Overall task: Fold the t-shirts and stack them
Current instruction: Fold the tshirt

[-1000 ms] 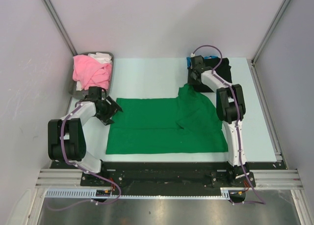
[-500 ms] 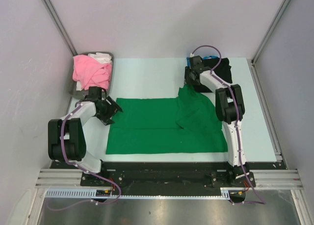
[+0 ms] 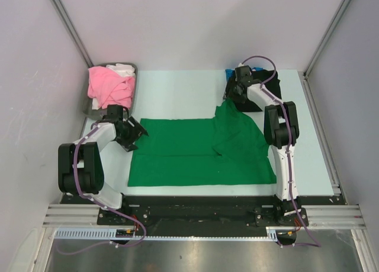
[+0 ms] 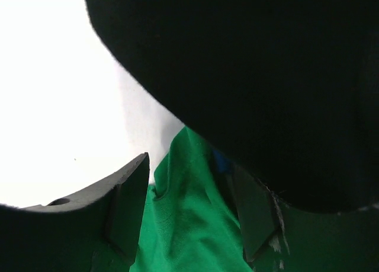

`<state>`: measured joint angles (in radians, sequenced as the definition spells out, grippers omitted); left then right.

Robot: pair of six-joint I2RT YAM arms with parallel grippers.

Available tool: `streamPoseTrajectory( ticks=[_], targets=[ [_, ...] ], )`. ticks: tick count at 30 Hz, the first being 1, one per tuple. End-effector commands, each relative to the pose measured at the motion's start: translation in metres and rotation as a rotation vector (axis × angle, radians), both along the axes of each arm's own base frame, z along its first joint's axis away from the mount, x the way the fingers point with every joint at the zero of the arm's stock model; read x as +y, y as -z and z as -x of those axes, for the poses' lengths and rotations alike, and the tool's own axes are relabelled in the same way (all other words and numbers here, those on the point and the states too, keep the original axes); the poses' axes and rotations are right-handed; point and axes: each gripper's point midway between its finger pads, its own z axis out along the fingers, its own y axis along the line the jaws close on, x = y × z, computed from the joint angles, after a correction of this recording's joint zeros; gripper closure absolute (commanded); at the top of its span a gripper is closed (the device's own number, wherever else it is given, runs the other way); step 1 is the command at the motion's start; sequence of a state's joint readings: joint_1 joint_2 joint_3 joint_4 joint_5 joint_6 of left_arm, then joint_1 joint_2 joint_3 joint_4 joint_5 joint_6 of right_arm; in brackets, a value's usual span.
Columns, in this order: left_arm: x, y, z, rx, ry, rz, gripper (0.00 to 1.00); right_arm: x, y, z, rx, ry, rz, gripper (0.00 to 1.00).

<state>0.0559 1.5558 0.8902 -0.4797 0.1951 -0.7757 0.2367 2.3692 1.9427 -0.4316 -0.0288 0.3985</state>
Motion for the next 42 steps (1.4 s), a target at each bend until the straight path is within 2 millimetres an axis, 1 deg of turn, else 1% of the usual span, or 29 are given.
streamPoseTrajectory(
  ticks=[1,7,12,17,18,20,26,29,32,33,34,36,37,38,40,41,42],
  targets=[
    [0.001,-0.003,-0.005,-0.024,0.020,0.001,0.21,-0.030,0.002,-0.005,0.030,0.086,-0.026,0.39],
    [0.000,-0.002,-0.005,-0.023,0.020,0.002,0.21,-0.037,0.006,-0.005,0.046,0.113,-0.053,0.50],
    [0.000,-0.003,-0.005,-0.024,0.020,0.002,0.21,-0.038,0.009,-0.006,0.053,0.120,-0.071,0.53],
    [0.001,-0.002,-0.005,-0.023,0.020,0.001,0.21,-0.038,0.012,-0.006,0.058,0.121,-0.075,0.53],
    [0.001,-0.002,-0.005,-0.023,0.020,0.001,0.21,-0.039,0.012,-0.006,0.057,0.122,-0.073,0.59],
    [0.000,-0.002,-0.005,-0.023,0.020,0.002,0.21,-0.039,0.013,-0.006,0.060,0.122,-0.074,0.65],
    [0.001,-0.001,-0.004,-0.021,0.019,0.003,0.21,-0.037,0.024,-0.002,0.081,0.115,-0.063,0.67],
    [0.000,-0.001,-0.004,-0.023,0.021,0.003,0.21,-0.032,0.024,-0.003,0.079,0.103,-0.063,0.69],
    [0.000,-0.001,-0.004,-0.023,0.022,0.002,0.21,-0.028,0.022,-0.004,0.072,0.093,-0.054,0.81],
    [0.002,-0.001,-0.004,-0.021,0.018,-0.004,0.21,-0.026,0.019,-0.005,0.063,0.087,-0.051,0.88],
    [0.002,-0.001,-0.004,-0.021,0.020,-0.005,0.21,-0.025,0.018,-0.006,0.059,0.081,-0.046,0.91],
    [0.005,0.000,-0.006,-0.019,0.010,-0.020,0.24,-0.020,0.012,-0.008,0.041,0.068,-0.038,1.00],
    [0.006,0.000,-0.006,-0.017,0.006,-0.023,0.26,-0.018,0.010,-0.008,0.034,0.062,-0.037,1.00],
    [0.006,0.002,-0.007,-0.010,0.005,-0.023,0.33,-0.014,0.002,-0.008,0.014,0.046,-0.032,1.00],
    [0.014,-0.003,-0.014,-0.016,-0.014,-0.060,0.42,-0.011,-0.007,-0.010,-0.013,0.036,-0.024,1.00],
    [0.015,-0.007,-0.017,-0.023,-0.019,-0.068,0.44,-0.005,-0.019,-0.011,-0.040,0.021,-0.025,1.00],
    [0.016,-0.010,-0.021,-0.036,-0.022,-0.073,0.47,-0.002,-0.026,-0.011,-0.052,0.014,-0.026,1.00]
  ],
)
